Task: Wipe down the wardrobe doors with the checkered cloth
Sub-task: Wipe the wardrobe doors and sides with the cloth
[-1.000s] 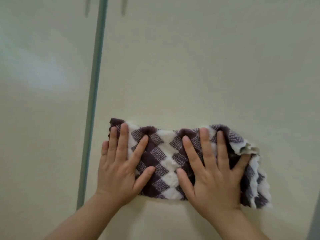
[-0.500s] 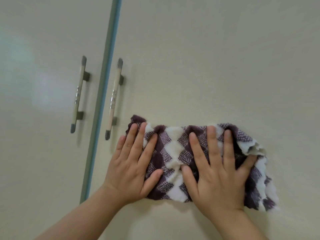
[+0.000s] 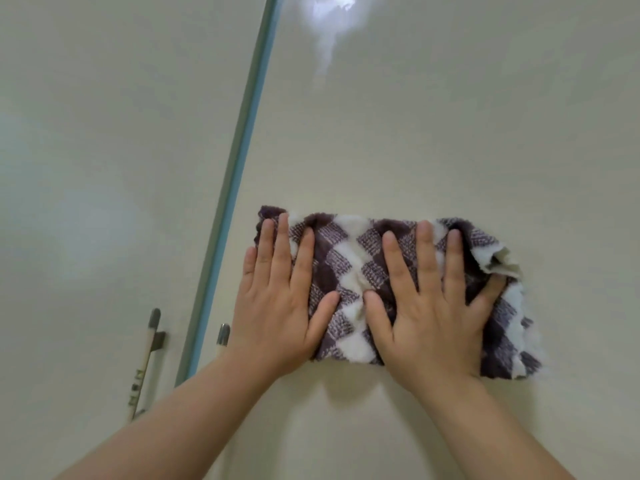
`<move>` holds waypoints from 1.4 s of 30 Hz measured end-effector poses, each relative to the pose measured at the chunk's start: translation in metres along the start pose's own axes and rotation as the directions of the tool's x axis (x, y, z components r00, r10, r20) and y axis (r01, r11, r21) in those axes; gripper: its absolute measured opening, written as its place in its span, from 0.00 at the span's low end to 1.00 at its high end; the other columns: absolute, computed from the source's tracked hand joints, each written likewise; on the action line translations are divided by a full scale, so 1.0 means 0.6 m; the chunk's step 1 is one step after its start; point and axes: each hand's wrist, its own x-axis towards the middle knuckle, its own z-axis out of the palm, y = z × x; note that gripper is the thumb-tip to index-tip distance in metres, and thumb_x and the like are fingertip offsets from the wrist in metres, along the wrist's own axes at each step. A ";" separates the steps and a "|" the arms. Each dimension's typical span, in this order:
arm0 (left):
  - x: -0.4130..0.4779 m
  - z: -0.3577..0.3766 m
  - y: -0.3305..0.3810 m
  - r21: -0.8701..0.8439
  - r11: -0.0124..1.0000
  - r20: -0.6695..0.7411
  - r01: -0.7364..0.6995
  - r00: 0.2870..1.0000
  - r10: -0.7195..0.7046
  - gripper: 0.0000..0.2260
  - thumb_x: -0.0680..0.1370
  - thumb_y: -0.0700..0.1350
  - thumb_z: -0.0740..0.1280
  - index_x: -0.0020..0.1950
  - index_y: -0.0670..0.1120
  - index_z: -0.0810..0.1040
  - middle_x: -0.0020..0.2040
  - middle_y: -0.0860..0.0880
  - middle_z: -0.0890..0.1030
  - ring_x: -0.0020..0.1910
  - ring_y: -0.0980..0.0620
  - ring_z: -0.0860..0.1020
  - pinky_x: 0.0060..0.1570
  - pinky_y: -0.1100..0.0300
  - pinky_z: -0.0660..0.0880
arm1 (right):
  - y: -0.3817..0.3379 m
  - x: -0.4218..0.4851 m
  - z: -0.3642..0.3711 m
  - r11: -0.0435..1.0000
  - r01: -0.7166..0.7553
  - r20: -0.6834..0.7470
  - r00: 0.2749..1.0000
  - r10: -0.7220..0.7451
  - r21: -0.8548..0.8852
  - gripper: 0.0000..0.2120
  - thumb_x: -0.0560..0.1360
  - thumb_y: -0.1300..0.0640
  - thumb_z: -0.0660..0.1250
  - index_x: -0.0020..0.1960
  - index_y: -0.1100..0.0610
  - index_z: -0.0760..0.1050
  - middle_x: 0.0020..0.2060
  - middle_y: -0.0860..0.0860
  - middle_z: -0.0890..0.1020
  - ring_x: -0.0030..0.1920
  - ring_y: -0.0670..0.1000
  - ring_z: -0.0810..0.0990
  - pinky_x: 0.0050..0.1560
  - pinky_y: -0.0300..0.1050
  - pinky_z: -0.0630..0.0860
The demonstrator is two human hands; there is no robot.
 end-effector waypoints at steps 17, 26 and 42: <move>0.320 -0.052 -0.060 0.021 0.986 0.085 -0.163 0.983 0.161 0.39 0.69 0.67 0.35 0.76 0.49 0.40 0.77 0.46 0.40 0.75 0.50 0.38 0.71 0.53 0.38 | 0.035 0.290 -0.029 0.993 -0.103 0.170 0.979 0.112 -0.059 0.29 0.77 0.37 0.45 0.75 0.41 0.39 0.76 0.48 0.39 0.74 0.53 0.35 0.66 0.70 0.36; 0.299 -0.048 -0.060 -0.001 0.990 0.081 -0.139 0.987 0.138 0.37 0.72 0.65 0.37 0.76 0.47 0.41 0.77 0.45 0.40 0.75 0.49 0.38 0.70 0.54 0.36 | 0.019 0.287 -0.034 0.990 -0.128 0.200 0.970 0.138 -0.064 0.28 0.78 0.38 0.44 0.75 0.41 0.39 0.76 0.49 0.39 0.74 0.53 0.35 0.68 0.68 0.37; 0.027 -0.059 -0.058 0.010 0.989 0.228 -0.145 0.964 0.139 0.27 0.77 0.58 0.51 0.70 0.43 0.65 0.72 0.40 0.64 0.71 0.41 0.61 0.64 0.42 0.63 | -0.055 0.004 -0.008 0.997 -0.069 0.137 0.988 0.073 -0.033 0.24 0.80 0.42 0.39 0.73 0.47 0.56 0.73 0.54 0.58 0.72 0.59 0.57 0.65 0.69 0.53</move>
